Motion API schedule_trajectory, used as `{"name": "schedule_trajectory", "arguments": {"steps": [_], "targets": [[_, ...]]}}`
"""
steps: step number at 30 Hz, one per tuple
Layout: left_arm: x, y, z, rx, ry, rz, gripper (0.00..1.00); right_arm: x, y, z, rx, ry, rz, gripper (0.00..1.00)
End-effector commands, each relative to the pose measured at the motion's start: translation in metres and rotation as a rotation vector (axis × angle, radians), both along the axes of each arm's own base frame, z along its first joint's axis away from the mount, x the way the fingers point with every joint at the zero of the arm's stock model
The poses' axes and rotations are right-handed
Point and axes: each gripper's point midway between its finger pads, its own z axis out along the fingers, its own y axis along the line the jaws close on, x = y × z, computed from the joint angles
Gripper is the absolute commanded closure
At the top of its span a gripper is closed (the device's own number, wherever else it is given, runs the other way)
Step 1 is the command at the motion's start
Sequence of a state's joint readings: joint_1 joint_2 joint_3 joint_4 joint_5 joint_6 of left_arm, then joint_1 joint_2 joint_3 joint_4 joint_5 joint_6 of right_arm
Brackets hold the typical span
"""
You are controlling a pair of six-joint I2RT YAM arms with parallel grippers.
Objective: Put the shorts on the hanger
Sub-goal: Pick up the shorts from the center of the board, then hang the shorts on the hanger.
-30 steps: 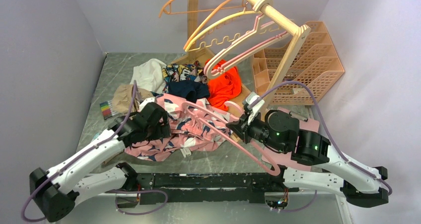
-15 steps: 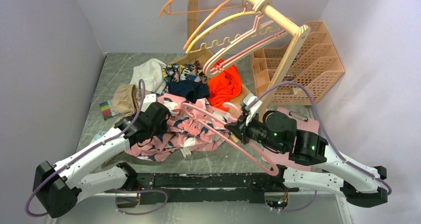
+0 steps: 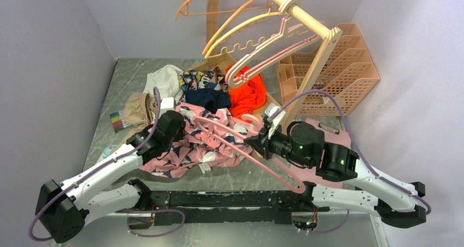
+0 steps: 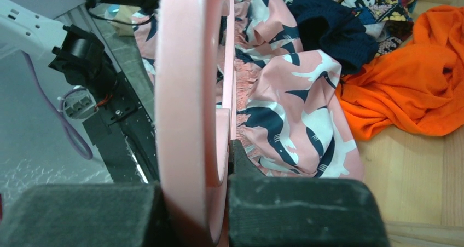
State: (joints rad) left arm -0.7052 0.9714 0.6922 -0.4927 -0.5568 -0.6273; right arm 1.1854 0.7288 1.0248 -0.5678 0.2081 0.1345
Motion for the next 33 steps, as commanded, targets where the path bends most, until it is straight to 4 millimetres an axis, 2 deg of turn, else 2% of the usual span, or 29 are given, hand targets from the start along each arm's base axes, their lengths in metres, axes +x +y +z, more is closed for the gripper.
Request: {"name": "schedule_trajectory", "arguments": {"steps": [1,4,7,8,11,14,22,25,27,30,33], "targets": [[0.023,-0.005,0.006,-0.017,-0.069,-0.012,0.6,-0.007,0.002,0.006,0.014,0.011,0.041,1.0],[0.028,-0.006,0.009,-0.024,-0.076,-0.023,0.69,-0.01,0.002,0.003,-0.003,0.024,0.051,1.0],[0.029,-0.006,0.022,-0.027,-0.099,-0.042,0.91,-0.013,0.003,-0.003,-0.028,0.041,0.071,1.0],[0.029,-0.007,0.027,-0.027,-0.103,-0.054,0.93,-0.014,0.005,-0.007,-0.041,0.045,0.077,1.0],[0.027,-0.012,0.046,-0.033,-0.111,-0.103,0.93,-0.013,0.012,-0.012,-0.058,0.051,0.089,1.0],[0.021,-0.018,0.056,-0.035,-0.083,-0.161,0.93,-0.01,0.022,-0.006,-0.023,0.034,0.1,1.0],[0.003,-0.029,0.067,-0.067,-0.012,-0.257,0.93,0.013,0.045,0.001,0.017,-0.02,0.036,1.0],[-0.001,-0.031,0.076,-0.083,-0.021,-0.283,0.93,0.025,0.051,-0.008,-0.021,-0.031,-0.006,1.0],[-0.004,-0.032,0.083,-0.088,-0.023,-0.3,0.93,0.036,0.047,-0.016,-0.069,-0.03,-0.076,1.0],[-0.008,-0.034,0.096,-0.091,-0.024,-0.329,0.93,0.06,0.025,-0.022,-0.126,-0.06,-0.256,1.0],[-0.013,-0.033,0.105,-0.094,-0.022,-0.347,0.93,0.059,0.018,-0.021,-0.136,-0.071,-0.258,1.0]]}}
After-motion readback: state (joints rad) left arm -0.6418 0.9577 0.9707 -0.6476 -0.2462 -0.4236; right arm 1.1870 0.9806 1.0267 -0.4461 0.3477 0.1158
